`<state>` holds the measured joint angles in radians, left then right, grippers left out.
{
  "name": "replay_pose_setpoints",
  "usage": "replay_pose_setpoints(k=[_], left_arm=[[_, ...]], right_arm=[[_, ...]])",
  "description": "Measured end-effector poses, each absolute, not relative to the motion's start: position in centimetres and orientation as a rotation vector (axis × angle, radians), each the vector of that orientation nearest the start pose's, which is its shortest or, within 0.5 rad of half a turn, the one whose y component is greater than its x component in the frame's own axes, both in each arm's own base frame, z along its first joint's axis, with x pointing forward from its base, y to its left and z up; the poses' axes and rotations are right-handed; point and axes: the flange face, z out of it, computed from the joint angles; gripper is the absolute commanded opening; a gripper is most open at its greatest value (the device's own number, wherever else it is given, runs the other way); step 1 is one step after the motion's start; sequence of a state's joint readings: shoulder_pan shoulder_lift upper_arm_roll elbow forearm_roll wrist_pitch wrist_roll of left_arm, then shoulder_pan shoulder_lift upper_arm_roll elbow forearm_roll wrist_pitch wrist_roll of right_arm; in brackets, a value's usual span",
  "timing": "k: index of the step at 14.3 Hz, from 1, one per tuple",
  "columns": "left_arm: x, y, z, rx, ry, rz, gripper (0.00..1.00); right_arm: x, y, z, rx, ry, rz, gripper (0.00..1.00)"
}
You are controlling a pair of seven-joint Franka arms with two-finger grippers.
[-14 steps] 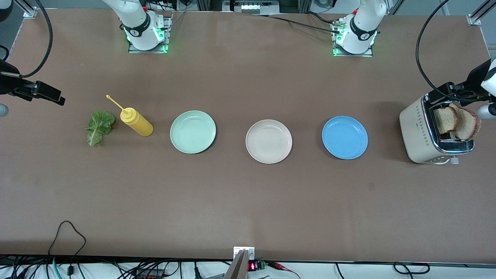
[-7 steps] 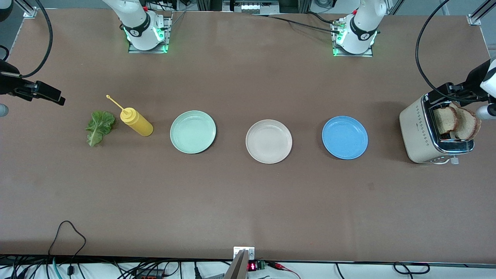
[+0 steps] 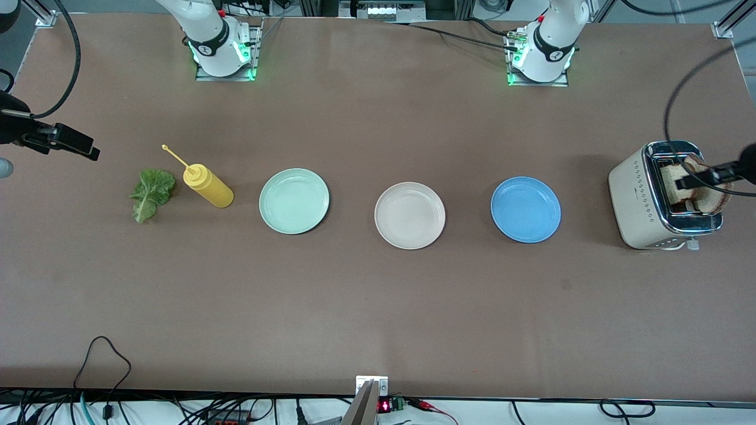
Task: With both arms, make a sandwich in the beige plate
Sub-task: 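Grasp a bread slice in the toaster with the left gripper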
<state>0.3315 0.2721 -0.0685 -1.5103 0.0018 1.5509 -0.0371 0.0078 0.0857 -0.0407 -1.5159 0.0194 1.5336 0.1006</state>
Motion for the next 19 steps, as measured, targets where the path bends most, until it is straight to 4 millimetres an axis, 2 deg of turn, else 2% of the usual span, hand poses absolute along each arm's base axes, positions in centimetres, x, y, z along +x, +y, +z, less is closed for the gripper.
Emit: replay_pose_setpoints(k=[1, 3, 15, 19], left_arm=[[59.4, 18.7, 47.5, -3.137, -0.476, 0.396, 1.00], [59.5, 20.6, 45.3, -3.149, -0.465, 0.443, 1.00], [59.6, 21.2, 39.4, -3.150, -0.461, 0.618, 1.00], [59.3, 21.5, 38.5, -3.148, -0.467, 0.652, 1.00]], right_arm=[[57.6, -1.6, 59.9, -3.119, 0.209, 0.107, 1.00], [57.6, -1.6, 59.9, -3.119, 0.209, 0.107, 1.00], [57.6, -1.4, 59.9, -3.119, 0.205, 0.107, 1.00], [57.6, -1.4, 59.9, -3.119, 0.203, 0.107, 1.00]])
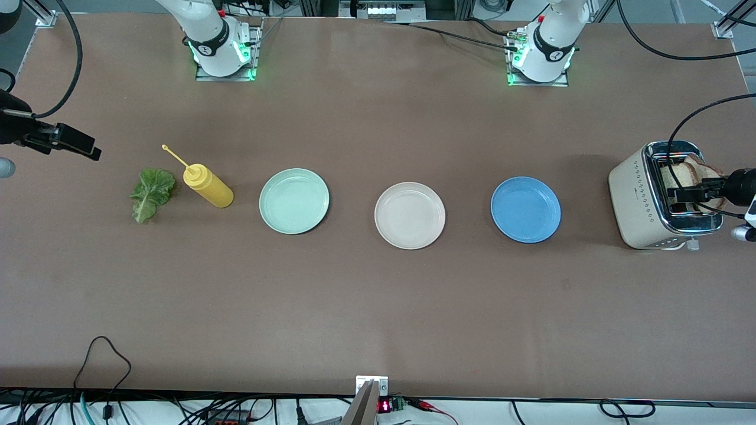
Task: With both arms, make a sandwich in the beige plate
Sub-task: 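Grasp a bread slice in the toaster with the left gripper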
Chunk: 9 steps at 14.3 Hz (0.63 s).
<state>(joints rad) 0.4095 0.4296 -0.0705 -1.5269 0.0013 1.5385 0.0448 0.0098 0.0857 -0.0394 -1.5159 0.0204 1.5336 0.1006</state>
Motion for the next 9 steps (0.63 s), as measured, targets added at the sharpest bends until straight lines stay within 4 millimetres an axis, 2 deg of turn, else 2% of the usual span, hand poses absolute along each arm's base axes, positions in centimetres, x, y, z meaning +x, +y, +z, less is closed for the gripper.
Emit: replay_pose_setpoints(k=[4, 9], left_arm=[[58.9, 22.2, 37.8, -3.147, -0.486, 0.671, 1.00], [58.8, 22.2, 37.0, -3.146, -0.486, 0.697, 0.99]], right_arm=[[57.6, -1.6, 59.9, -3.118, 0.209, 0.107, 1.00], [57.6, -1.5, 59.9, -3.106, 0.208, 0.107, 1.00]])
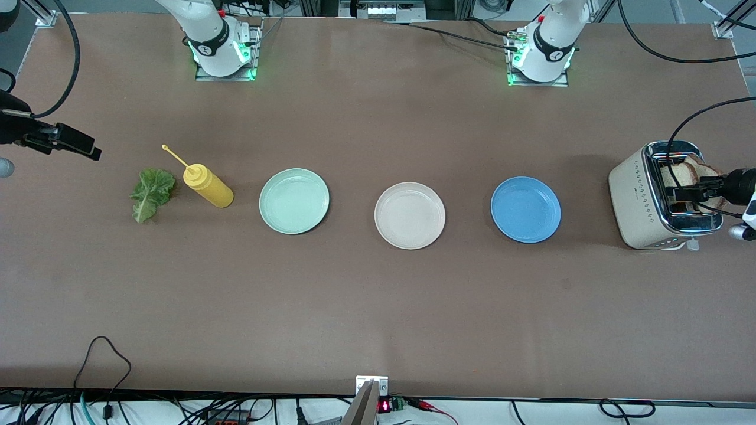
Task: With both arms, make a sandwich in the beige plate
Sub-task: 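Grasp a bread slice in the toaster with the left gripper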
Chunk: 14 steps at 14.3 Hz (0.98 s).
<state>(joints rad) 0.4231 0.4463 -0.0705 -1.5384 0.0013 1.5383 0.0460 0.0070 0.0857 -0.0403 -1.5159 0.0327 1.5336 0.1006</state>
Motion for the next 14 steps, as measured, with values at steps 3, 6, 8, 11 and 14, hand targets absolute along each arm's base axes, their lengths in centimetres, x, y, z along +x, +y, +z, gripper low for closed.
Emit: replay_pose_setpoints(k=[3, 6, 8, 11, 14], left_arm=[[58.7, 22.2, 36.6, -3.144, -0.485, 0.718, 0.94], [58.5, 22.1, 36.6, -3.141, -0.484, 0.742, 0.75], [58.5, 22.1, 36.6, -3.141, -0.484, 0.747, 0.71], [58.3, 22.5, 36.5, -3.140, -0.496, 0.751, 0.65], [57.9, 23.4, 36.1, -3.138, -0.520, 0.770, 0.62]], right_arm=[[57.6, -1.5, 59.9, -3.105, 0.209, 0.108, 1.00], [57.6, -1.5, 59.9, -3.105, 0.209, 0.108, 1.00], [57.6, -1.5, 59.9, -3.105, 0.209, 0.108, 1.00], [57.6, -1.5, 59.9, -3.104, 0.209, 0.108, 1.00], [57.6, -1.5, 59.9, -3.104, 0.209, 0.108, 1.00]])
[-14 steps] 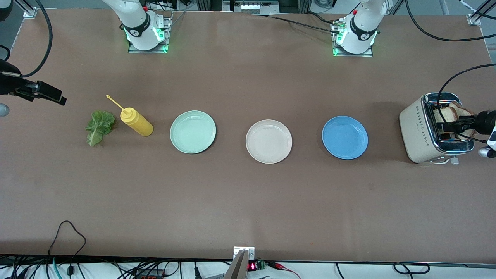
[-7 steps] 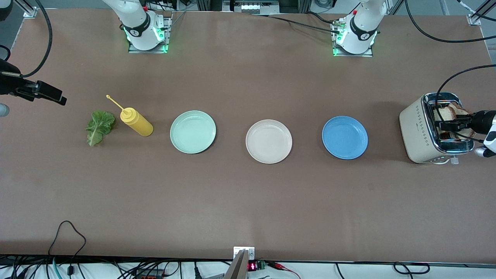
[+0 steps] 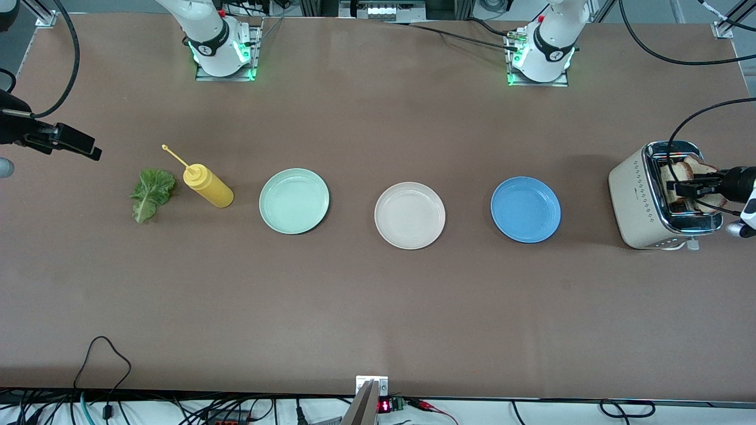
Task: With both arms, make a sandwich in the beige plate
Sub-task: 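Grasp a bread slice in the toaster with the left gripper, then lift the bread slice out and carry it toward the beige plate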
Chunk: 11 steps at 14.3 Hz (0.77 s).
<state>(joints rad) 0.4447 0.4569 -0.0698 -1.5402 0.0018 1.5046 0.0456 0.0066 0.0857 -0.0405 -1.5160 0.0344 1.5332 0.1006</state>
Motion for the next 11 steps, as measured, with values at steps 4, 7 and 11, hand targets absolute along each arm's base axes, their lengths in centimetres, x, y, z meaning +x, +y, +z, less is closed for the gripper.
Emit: replay_pose_setpoints(k=[4, 7, 11], left_arm=[[57.68, 23.59, 35.57, -3.135, -0.526, 0.796, 0.40], [57.63, 23.54, 35.54, -3.135, -0.525, 0.804, 0.09], [57.78, 23.17, 35.55, -3.136, -0.514, 0.805, 0.00]], right_arm=[[57.59, -1.48, 59.87, -3.104, 0.209, 0.108, 1.00], [57.59, -1.48, 59.87, -3.104, 0.209, 0.108, 1.00], [57.59, -1.48, 59.86, -3.104, 0.209, 0.108, 1.00]])
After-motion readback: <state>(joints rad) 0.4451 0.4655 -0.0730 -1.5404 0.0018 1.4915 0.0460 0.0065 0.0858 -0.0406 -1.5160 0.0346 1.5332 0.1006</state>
